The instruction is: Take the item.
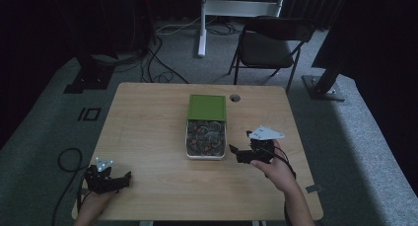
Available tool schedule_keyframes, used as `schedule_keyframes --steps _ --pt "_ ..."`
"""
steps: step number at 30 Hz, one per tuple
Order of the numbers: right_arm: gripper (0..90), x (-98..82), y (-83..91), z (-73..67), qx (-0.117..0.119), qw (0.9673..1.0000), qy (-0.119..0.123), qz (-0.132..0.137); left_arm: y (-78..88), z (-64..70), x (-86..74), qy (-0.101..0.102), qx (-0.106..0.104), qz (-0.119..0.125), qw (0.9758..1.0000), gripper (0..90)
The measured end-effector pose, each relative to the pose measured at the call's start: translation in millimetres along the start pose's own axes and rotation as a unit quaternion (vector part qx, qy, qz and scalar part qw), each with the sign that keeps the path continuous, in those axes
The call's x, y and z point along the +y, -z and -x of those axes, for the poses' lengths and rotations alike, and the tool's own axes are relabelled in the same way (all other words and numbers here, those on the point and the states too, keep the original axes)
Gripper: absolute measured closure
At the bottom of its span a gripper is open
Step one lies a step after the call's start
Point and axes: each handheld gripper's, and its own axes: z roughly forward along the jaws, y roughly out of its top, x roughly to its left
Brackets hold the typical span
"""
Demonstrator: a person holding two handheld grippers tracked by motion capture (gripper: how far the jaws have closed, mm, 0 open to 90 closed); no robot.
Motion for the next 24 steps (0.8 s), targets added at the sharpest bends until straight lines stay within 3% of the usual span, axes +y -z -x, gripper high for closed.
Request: schedule_keyframes --steps 6,18,24 --pt "16.7 6.3 -9.0 -5.4 0.01 1.0 0.0 0.001 0.1 0.0 0.0 0.0 0.0 0.0 1.0 0.2" --pt "18.2 20.3 -29.1 -22.6 0.029 0.9992 0.027 -0.006 0.0 0.0 0.0 0.0 0.0 0.0 1.0 0.2" --pt "19.0 24.3 -37.8 -27.8 0.037 0.999 0.026 -0.006 0.1 -0.1 0.0 -0.001 0.0 0.0 1.0 0.2"
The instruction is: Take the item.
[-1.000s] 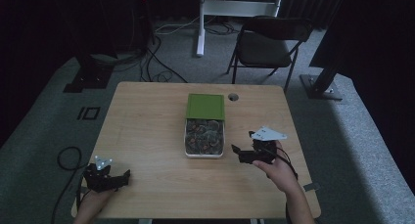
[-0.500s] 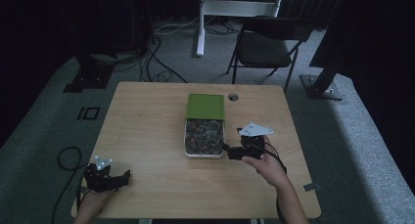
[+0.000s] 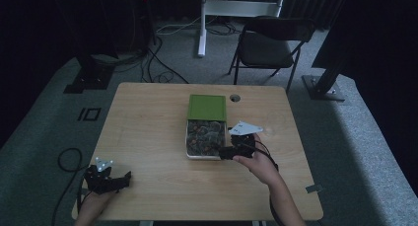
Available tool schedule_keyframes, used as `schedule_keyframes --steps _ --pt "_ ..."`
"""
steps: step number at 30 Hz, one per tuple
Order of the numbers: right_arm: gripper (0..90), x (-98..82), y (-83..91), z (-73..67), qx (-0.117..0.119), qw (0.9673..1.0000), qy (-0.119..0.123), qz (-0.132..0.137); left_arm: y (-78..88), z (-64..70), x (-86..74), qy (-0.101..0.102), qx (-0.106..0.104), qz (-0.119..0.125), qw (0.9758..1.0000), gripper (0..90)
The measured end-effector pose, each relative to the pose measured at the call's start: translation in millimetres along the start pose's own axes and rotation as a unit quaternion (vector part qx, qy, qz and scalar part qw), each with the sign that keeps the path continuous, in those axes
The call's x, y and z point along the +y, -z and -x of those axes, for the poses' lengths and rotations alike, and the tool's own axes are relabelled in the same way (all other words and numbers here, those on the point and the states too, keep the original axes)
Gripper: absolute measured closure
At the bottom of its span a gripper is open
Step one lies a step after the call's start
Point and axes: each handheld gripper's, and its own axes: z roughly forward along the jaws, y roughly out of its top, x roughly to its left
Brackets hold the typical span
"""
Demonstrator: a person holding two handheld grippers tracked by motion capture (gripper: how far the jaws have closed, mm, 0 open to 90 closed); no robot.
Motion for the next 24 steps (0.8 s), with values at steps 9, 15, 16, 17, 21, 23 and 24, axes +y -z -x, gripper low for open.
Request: schedule_keyframes --steps 9,15,16,17,21,23,24 --pt "23.9 5.1 -17.6 -5.2 0.012 0.9998 -0.012 0.006 -0.1 0.1 0.0 0.001 0.0 0.001 1.0 0.2" --pt "32.3 7.8 -25.9 -7.7 -0.003 1.0 -0.006 -0.002 -0.1 0.1 0.0 0.001 0.0 0.001 1.0 0.2" --pt "33.9 8.0 -27.9 -8.0 -0.009 0.9999 -0.003 -0.005 0.0 0.1 0.0 0.001 0.0 0.001 1.0 0.2" --pt "37.6 8.1 -31.5 -7.9 -0.013 0.9999 -0.005 -0.008 0.0 0.1 0.0 0.0 0.0 0.0 1.0 0.2" --pt "42.2 7.5 -35.7 -7.2 -0.021 0.9996 -0.012 -0.011 0.0 0.1 0.0 0.001 0.0 0.0 1.0 0.2" --pt "43.3 6.2 -38.4 -6.8 -0.023 0.9995 -0.015 -0.015 0.0 0.1 0.0 0.001 0.0 0.0 1.0 0.2" --pt "43.6 5.6 -39.6 -7.0 -0.023 0.9995 -0.014 -0.017 0.0 0.1 0.0 0.001 0.0 0.0 1.0 0.2"
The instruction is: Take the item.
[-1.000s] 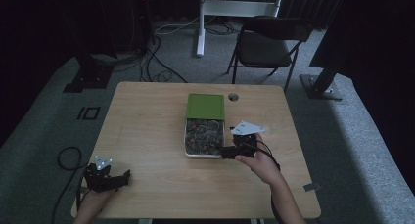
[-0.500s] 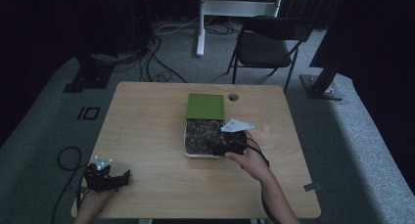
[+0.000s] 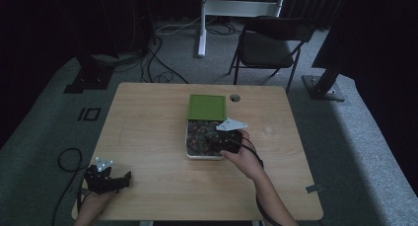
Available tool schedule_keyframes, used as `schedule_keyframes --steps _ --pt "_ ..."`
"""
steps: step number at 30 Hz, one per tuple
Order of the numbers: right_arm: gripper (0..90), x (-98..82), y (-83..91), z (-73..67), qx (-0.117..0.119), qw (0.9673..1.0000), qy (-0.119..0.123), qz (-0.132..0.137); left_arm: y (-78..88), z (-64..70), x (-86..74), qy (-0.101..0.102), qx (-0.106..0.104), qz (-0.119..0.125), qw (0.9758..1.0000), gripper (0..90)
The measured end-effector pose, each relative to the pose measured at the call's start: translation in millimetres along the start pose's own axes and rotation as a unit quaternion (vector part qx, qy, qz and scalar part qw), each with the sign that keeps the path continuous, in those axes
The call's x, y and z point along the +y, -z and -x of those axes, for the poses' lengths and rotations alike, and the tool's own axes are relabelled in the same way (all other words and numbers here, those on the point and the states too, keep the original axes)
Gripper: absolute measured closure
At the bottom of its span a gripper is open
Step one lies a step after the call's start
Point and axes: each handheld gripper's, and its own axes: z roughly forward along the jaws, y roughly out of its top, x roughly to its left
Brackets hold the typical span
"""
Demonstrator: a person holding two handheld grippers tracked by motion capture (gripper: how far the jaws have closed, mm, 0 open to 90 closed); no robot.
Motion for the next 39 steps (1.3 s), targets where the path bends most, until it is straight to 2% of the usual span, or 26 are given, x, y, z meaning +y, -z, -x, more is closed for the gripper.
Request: schedule_keyframes --steps 8,13,17,20,27,31,33,39 --pt "49.9 -4.4 -6.0 -4.1 -0.007 0.9999 0.005 -0.01 0.0 0.0 0.0 0.0 0.0 0.0 1.0 0.2" --pt "57.3 -6.6 -8.7 -4.9 -0.006 0.9998 0.005 -0.017 0.0 0.0 0.0 0.0 0.0 0.0 1.0 0.2" --pt "64.4 -7.8 -9.5 -4.9 0.0 0.9998 0.006 -0.019 0.0 0.0 0.0 0.0 0.0 0.0 1.0 0.2" --pt "75.5 -6.5 -7.0 -3.8 0.004 0.9999 0.005 -0.014 0.0 0.0 0.0 0.0 0.0 0.0 1.0 0.2" --pt "87.9 -2.1 0.5 -0.8 0.013 0.9998 0.011 -0.004 0.0 -0.1 0.0 -0.001 0.0 0.0 1.0 0.2" --pt "90.0 0.1 3.8 -0.3 0.024 0.9997 0.01 0.002 0.0 -0.1 0.0 -0.001 0.0 0.0 1.0 0.2" --pt "90.0 1.4 5.7 -1.5 0.024 0.9995 0.019 0.004 0.0 -0.1 0.0 0.0 0.0 0.0 1.0 0.2" --pt "90.0 4.6 10.9 0.7 0.032 0.9993 0.012 0.015 -0.2 0.2 0.0 0.002 0.0 0.001 1.0 0.2"
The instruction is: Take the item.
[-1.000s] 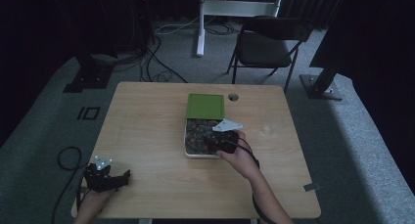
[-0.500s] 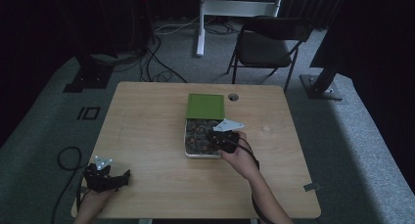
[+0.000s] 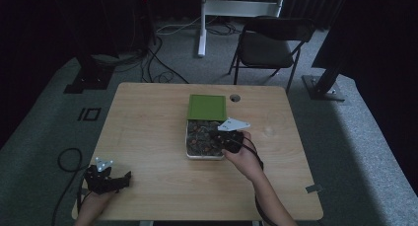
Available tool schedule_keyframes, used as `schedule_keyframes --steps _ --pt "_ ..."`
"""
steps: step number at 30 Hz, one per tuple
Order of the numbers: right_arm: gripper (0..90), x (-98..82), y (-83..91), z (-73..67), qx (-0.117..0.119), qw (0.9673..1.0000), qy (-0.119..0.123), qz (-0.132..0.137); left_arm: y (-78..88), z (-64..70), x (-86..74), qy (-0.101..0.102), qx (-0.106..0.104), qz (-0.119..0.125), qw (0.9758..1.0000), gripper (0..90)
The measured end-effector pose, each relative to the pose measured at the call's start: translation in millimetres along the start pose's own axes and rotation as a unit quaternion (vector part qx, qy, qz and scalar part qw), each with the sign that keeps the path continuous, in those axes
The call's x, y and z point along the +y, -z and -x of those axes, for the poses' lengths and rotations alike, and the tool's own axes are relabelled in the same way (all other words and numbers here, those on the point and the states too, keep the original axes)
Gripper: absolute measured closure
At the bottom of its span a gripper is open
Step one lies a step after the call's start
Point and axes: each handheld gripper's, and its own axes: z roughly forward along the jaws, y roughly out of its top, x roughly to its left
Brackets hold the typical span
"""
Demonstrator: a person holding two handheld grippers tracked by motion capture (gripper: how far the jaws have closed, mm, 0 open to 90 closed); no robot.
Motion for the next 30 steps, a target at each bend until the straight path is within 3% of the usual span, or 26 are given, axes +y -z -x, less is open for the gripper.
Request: schedule_keyframes --steps 14,30 --pt "90.0 14.9 16.6 4.1 0.002 0.999 -0.019 0.041 0.3 -0.4 0.1 -0.003 0.0 -0.002 1.0 0.2" --pt "90.0 29.5 36.3 14.8 -0.006 0.9973 -0.026 0.068 0.1 -0.2 0.1 -0.002 0.0 -0.001 1.0 0.2"
